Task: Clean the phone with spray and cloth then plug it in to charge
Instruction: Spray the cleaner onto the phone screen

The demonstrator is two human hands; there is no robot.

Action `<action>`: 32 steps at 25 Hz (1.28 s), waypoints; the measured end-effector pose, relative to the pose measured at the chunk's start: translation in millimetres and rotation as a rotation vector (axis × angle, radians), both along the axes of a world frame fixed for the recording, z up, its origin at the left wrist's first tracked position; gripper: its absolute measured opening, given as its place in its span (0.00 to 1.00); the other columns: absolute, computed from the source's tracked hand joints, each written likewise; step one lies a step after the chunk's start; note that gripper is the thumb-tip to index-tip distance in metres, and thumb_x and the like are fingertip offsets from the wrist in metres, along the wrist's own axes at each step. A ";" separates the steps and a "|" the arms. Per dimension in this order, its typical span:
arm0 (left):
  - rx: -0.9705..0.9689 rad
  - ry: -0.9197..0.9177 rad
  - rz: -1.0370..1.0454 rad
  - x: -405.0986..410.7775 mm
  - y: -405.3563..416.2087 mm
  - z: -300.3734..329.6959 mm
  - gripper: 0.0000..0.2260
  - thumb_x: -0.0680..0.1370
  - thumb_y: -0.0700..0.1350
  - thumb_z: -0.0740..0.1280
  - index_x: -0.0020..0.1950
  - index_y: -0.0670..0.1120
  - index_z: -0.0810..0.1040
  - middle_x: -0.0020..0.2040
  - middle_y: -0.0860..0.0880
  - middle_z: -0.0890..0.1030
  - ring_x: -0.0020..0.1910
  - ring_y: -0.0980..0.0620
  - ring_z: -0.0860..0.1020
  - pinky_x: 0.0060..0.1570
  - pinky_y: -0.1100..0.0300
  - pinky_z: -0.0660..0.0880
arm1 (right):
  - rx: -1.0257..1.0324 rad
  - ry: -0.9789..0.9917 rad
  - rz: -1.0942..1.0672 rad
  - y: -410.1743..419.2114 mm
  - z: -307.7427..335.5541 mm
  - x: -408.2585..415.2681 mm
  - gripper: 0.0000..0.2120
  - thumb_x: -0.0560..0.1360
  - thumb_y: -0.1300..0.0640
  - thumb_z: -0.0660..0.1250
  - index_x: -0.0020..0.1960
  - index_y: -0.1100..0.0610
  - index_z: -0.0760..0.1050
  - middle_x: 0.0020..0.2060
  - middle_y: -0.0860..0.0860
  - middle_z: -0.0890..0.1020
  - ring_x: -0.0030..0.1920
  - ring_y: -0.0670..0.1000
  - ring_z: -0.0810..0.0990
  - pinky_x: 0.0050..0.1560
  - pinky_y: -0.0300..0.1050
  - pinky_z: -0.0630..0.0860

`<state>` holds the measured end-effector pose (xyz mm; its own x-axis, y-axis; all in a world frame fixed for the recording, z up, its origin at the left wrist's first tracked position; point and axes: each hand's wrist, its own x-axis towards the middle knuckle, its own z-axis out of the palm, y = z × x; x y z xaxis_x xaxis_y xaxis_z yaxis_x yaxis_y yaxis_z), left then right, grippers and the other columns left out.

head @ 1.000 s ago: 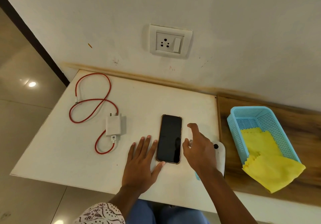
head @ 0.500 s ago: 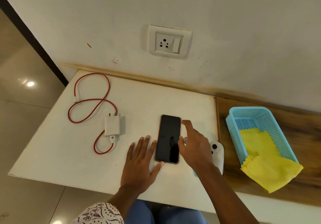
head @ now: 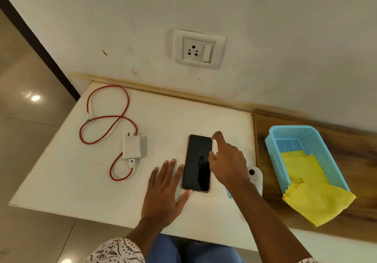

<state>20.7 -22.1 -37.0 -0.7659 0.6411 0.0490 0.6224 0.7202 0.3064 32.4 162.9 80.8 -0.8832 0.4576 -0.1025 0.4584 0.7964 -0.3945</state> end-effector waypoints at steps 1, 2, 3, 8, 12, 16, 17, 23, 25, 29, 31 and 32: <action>-0.003 -0.001 0.000 0.0 0.3 -0.1 0.31 0.77 0.65 0.51 0.76 0.49 0.58 0.76 0.46 0.58 0.75 0.45 0.55 0.70 0.46 0.54 | 0.008 -0.019 0.011 1.6 0.3 -2.5 0.21 0.77 0.55 0.62 0.67 0.51 0.59 0.38 0.49 0.75 0.36 0.48 0.77 0.39 0.37 0.74; -0.008 -0.002 0.000 -0.1 0.4 -0.5 0.31 0.77 0.65 0.51 0.76 0.49 0.58 0.76 0.46 0.58 0.75 0.45 0.55 0.69 0.46 0.54 | 0.005 -0.044 0.018 1.6 0.4 -3.6 0.22 0.77 0.55 0.62 0.67 0.50 0.59 0.38 0.49 0.75 0.35 0.48 0.76 0.38 0.36 0.72; -0.013 -0.005 -0.001 -0.2 0.3 -0.7 0.31 0.77 0.65 0.51 0.76 0.49 0.58 0.76 0.46 0.58 0.75 0.45 0.55 0.69 0.46 0.54 | -0.005 -0.071 0.024 0.7 -0.3 -3.4 0.22 0.77 0.55 0.62 0.68 0.50 0.58 0.38 0.49 0.76 0.36 0.48 0.77 0.38 0.36 0.72; -0.020 -0.007 0.001 0.0 -0.2 0.1 0.31 0.77 0.65 0.52 0.76 0.49 0.57 0.76 0.47 0.57 0.75 0.46 0.53 0.70 0.47 0.53 | -0.089 0.032 0.014 3.7 6.8 -3.0 0.20 0.77 0.49 0.60 0.66 0.50 0.59 0.43 0.48 0.76 0.44 0.50 0.79 0.48 0.45 0.77; -0.020 -0.016 0.005 0.0 -0.2 0.6 0.31 0.77 0.65 0.52 0.76 0.50 0.56 0.77 0.47 0.56 0.75 0.46 0.53 0.69 0.47 0.54 | -0.193 0.343 -0.162 26.4 22.1 -18.4 0.22 0.78 0.57 0.58 0.70 0.52 0.55 0.42 0.54 0.79 0.40 0.53 0.79 0.50 0.56 0.77; -0.015 -0.012 0.004 0.2 -0.6 0.1 0.31 0.77 0.64 0.52 0.76 0.50 0.56 0.77 0.47 0.56 0.75 0.47 0.52 0.69 0.47 0.54 | -0.170 0.433 -0.242 61.9 20.7 -29.8 0.23 0.78 0.59 0.60 0.70 0.56 0.57 0.57 0.60 0.76 0.53 0.58 0.77 0.47 0.43 0.68; -0.016 -0.011 0.004 0.3 -0.7 0.0 0.31 0.78 0.64 0.52 0.76 0.50 0.56 0.77 0.47 0.55 0.75 0.47 0.52 0.69 0.47 0.53 | -0.157 0.434 -0.252 69.8 17.6 -30.2 0.21 0.77 0.59 0.61 0.67 0.58 0.60 0.55 0.59 0.77 0.52 0.57 0.77 0.46 0.42 0.67; -0.013 -0.015 0.004 0.2 -0.9 0.2 0.31 0.78 0.64 0.51 0.76 0.50 0.56 0.77 0.47 0.55 0.75 0.46 0.52 0.70 0.47 0.53 | -0.230 0.443 -0.356 98.8 -2.0 -21.6 0.17 0.72 0.57 0.69 0.57 0.61 0.68 0.50 0.57 0.80 0.48 0.57 0.77 0.47 0.45 0.69; -0.009 -0.017 0.001 0.4 -0.7 0.7 0.31 0.78 0.64 0.51 0.76 0.50 0.55 0.77 0.47 0.55 0.75 0.46 0.52 0.70 0.47 0.53 | -0.247 0.432 -0.410 100.6 -3.7 -18.3 0.18 0.72 0.55 0.70 0.56 0.62 0.68 0.49 0.57 0.79 0.47 0.55 0.76 0.50 0.51 0.73; -0.027 -0.009 -0.001 0.1 -1.0 0.7 0.31 0.78 0.64 0.52 0.76 0.49 0.56 0.77 0.47 0.55 0.76 0.47 0.51 0.70 0.48 0.52 | -0.237 0.467 -0.442 103.6 -1.4 -21.2 0.19 0.71 0.54 0.71 0.55 0.61 0.68 0.44 0.53 0.75 0.46 0.55 0.75 0.51 0.57 0.74; -0.032 -0.009 -0.003 -0.1 -1.1 0.7 0.31 0.78 0.64 0.52 0.76 0.49 0.56 0.77 0.47 0.55 0.76 0.47 0.50 0.70 0.48 0.52 | -0.232 0.482 -0.439 104.8 -1.8 -24.7 0.20 0.71 0.53 0.71 0.55 0.61 0.68 0.44 0.53 0.75 0.45 0.55 0.75 0.48 0.53 0.74; -0.035 -0.008 -0.005 -0.3 -1.0 0.6 0.31 0.78 0.64 0.52 0.76 0.49 0.56 0.77 0.47 0.55 0.76 0.47 0.50 0.70 0.48 0.52 | -0.232 0.480 -0.435 104.5 -2.4 -25.8 0.19 0.71 0.53 0.71 0.54 0.62 0.68 0.43 0.53 0.75 0.44 0.55 0.75 0.46 0.51 0.73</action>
